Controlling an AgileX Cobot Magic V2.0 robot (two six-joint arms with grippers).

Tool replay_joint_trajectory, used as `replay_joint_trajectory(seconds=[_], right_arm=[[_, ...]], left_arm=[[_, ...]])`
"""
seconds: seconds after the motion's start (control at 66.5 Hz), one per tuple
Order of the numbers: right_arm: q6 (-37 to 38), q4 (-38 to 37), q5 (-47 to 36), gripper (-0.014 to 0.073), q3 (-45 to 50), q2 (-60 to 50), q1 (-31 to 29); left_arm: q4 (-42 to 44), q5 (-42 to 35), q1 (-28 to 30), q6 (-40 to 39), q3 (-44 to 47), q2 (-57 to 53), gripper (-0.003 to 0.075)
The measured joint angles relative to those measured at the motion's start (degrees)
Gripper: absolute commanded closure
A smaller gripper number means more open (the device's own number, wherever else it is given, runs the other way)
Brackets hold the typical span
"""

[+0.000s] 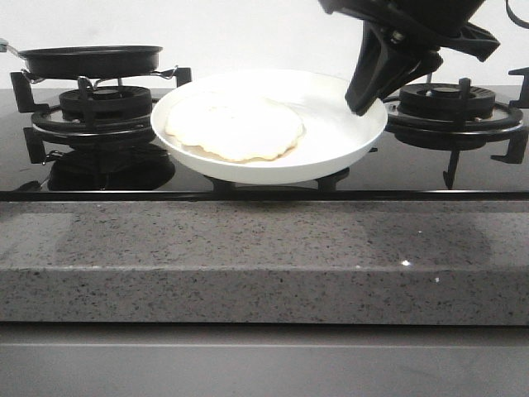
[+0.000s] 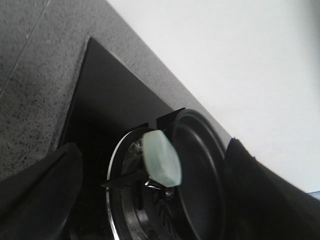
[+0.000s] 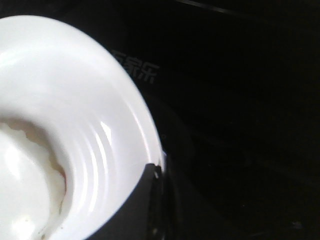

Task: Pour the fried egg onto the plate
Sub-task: 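Lower the pan back onto its burner with the left gripper and release, then lower the plate with the egg between the knobs using the right gripper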

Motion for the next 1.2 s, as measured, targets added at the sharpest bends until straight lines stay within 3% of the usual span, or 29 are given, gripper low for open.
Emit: replay_joint_trajectory(seconds=[0.165,0.316,0.571,0.857,1.023,1.203], right_arm=[[0.0,0.0,0.0,0.0661,0.0,0.0,0.0],[0.0,0.0,0.0,0.0661,0.0,0.0,0.0],[0.0,0.0,0.0,0.0661,0.0,0.0,0.0],[-0.1,0.0,0.0,0.0661,0.0,0.0,0.0],[-0.1,0.0,0.0,0.0661,0.0,0.0,0.0],[-0.1,0.0,0.0,0.0661,0.0,0.0,0.0]], left_arm=[[4.9,1.2,0.8,-1.8,0.0,-5.5,0.0154],[15.5,0.5,-1.9,-4.5,0.0,-12.7,0.0154],[42.7,-2.8,-12.8,-16.3,0.0,-26.4,0.0154],[73.1,-2.4,-31.3,-36.2,0.4,-35.8,0.0154],[84.1,-0.2,-38.1,-44.1,4.9,-39.3,0.0154],[88.3,0.2,-39.6,-47.3,11.6,-44.5,0.0154]])
